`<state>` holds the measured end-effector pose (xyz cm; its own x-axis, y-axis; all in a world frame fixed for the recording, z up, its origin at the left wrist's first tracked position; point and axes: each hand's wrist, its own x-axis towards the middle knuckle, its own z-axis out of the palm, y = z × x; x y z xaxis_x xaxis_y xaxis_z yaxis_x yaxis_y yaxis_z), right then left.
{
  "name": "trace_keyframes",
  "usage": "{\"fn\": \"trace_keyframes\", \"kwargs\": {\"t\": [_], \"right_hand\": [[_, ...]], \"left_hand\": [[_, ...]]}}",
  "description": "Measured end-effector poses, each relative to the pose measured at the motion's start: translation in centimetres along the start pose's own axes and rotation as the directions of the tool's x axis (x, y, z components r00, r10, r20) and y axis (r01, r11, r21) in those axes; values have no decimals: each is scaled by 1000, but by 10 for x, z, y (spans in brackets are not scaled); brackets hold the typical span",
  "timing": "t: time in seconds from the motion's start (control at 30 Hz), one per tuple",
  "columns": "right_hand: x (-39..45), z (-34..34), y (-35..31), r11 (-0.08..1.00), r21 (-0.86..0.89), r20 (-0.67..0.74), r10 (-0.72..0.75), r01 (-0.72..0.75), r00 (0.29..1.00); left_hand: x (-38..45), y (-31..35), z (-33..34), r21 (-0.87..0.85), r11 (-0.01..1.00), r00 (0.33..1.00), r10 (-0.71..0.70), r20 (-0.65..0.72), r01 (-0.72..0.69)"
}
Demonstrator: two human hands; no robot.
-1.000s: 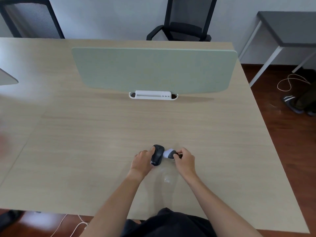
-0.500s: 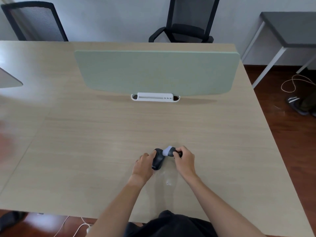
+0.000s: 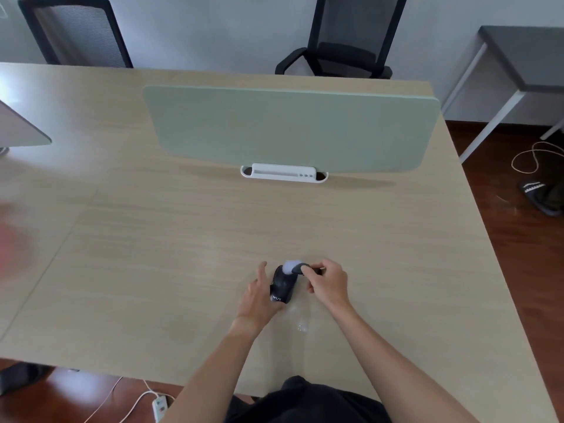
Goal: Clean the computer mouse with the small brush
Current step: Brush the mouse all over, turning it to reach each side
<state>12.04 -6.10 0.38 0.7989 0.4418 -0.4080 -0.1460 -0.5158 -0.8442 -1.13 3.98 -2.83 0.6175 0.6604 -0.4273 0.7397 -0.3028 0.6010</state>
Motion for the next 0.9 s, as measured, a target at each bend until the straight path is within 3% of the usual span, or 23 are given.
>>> {"fn": "trace_keyframes", "kwargs": {"t": [0.13, 0.23, 0.33, 0.47, 0.57, 0.7, 0.83, 0.9], "right_hand": [[1, 20, 3, 963, -246, 87, -94, 113, 992], [8, 25, -6, 915, -371, 226, -76, 158, 971], [17, 25, -23, 912, -364, 296, -81, 191, 952], [22, 38, -31, 892, -364, 232, -191, 268, 954], [22, 46, -32, 786, -477, 358, -234, 393, 904], [7, 50, -32, 636, -564, 558, -176, 526, 811], [7, 40, -25, 716, -508, 528, -181, 479, 830], [11, 33, -21, 798, -458, 437, -180, 391, 881]], "left_hand": [[-4, 0, 6, -173, 983, 995, -79, -63, 67], [-6, 2, 4, -251, 962, 989, -131, -75, 108], [-8, 5, 3, -321, 935, 983, -177, -54, 151], [-9, 9, 2, -362, 916, 979, -198, -39, 171], [-8, 13, -2, -355, 914, 974, -221, -37, 194], [-8, 14, -7, -323, 915, 964, -264, -27, 241], [-9, 16, -6, -240, 942, 969, -248, -25, 235], [-8, 19, -5, -213, 948, 969, -246, -13, 238]]}}
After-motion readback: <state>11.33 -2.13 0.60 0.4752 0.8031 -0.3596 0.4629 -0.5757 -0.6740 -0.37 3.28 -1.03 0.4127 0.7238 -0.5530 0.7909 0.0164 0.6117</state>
